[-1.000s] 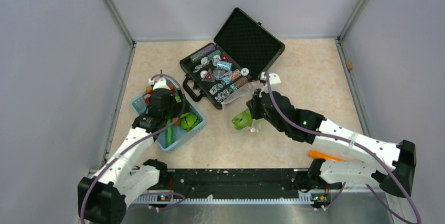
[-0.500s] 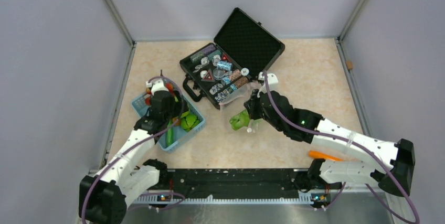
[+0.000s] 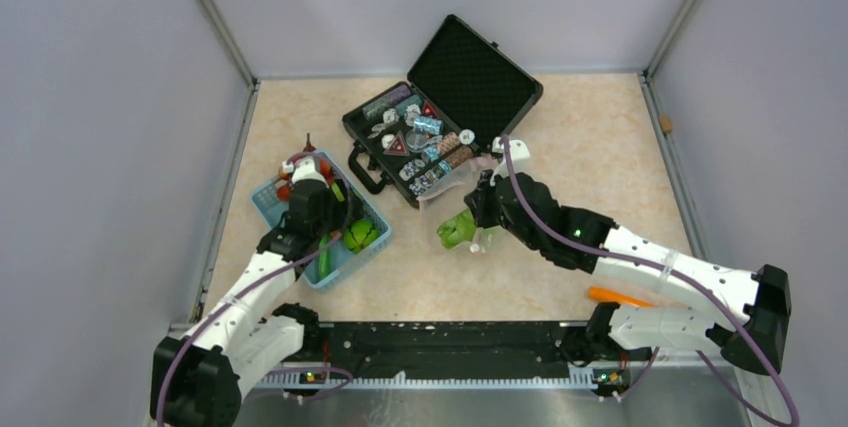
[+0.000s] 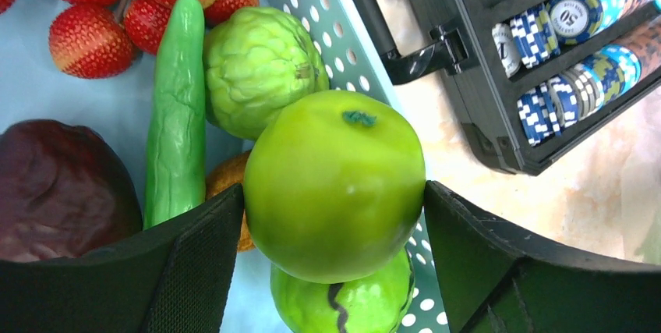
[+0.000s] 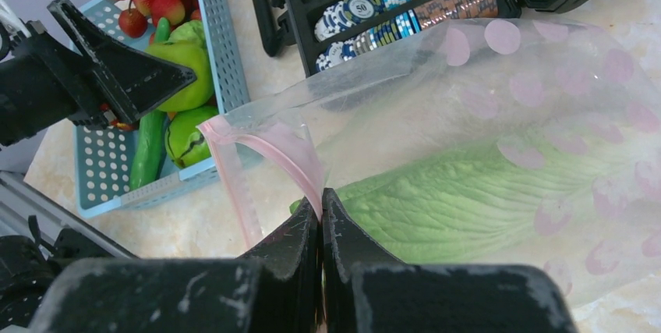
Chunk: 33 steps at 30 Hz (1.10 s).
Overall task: Place the food in the zip-top bag and seal the zipper
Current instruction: Pick up the fake fruit from the bin.
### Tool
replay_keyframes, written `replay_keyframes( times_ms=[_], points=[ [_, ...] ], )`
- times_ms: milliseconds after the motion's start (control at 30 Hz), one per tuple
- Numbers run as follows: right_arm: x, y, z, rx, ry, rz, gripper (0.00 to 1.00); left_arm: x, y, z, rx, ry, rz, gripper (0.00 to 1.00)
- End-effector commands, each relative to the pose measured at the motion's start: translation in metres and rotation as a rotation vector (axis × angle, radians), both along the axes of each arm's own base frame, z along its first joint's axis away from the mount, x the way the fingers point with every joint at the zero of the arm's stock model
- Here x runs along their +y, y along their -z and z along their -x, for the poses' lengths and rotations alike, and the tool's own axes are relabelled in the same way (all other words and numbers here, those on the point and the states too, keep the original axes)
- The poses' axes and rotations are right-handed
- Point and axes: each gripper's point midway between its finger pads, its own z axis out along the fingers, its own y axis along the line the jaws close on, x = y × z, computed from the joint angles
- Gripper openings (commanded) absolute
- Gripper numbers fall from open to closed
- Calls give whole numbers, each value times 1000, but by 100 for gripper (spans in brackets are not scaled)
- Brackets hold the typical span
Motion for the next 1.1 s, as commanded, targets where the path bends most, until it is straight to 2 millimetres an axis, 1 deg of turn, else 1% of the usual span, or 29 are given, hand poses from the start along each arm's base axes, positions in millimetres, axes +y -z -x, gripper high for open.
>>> replay_keyframes(
  times_ms=[0, 67, 133, 233, 267, 500, 633, 700, 800, 867, 933, 1067],
  points=[
    [7, -19, -3, -27, -8, -78, 0, -5, -8, 0, -16, 17, 27, 82],
    [6, -19, -3, -27, -5, -77, 0, -4, -12, -2, -48, 15, 30, 81],
    [5, -20, -3, -29, -1, -78, 0, -3, -13, -3, -62, 11, 24, 75],
    [5, -20, -3, -31, -2, -78, 0, -2, -17, -2, -59, 7, 20, 58],
    [5, -21, -3, -31, -2, -81, 0, -1, -19, -1, -65, 6, 21, 55],
    [7, -19, -2, -26, -10, -78, 0, 1, -37, 2, -137, 2, 37, 45],
    [7, -19, -2, -26, -10, -77, 0, 6, -47, 5, -164, -17, 30, 44],
    [6, -21, -3, -29, -7, -75, 0, 5, -56, 7, -184, -7, 38, 42],
    [6, -21, -4, -32, 1, -76, 0, 1, -75, 12, -224, 8, 74, 38],
    [4, -19, -5, -29, 15, -80, 0, -6, -91, 17, -275, 39, 121, 39],
    [3, -18, -5, -31, 23, -87, 0, -19, -110, 23, -346, 115, 174, 40],
    [2, -17, -7, -33, 40, -93, 0, -61, -142, 45, -454, 378, 296, 39]
  ],
)
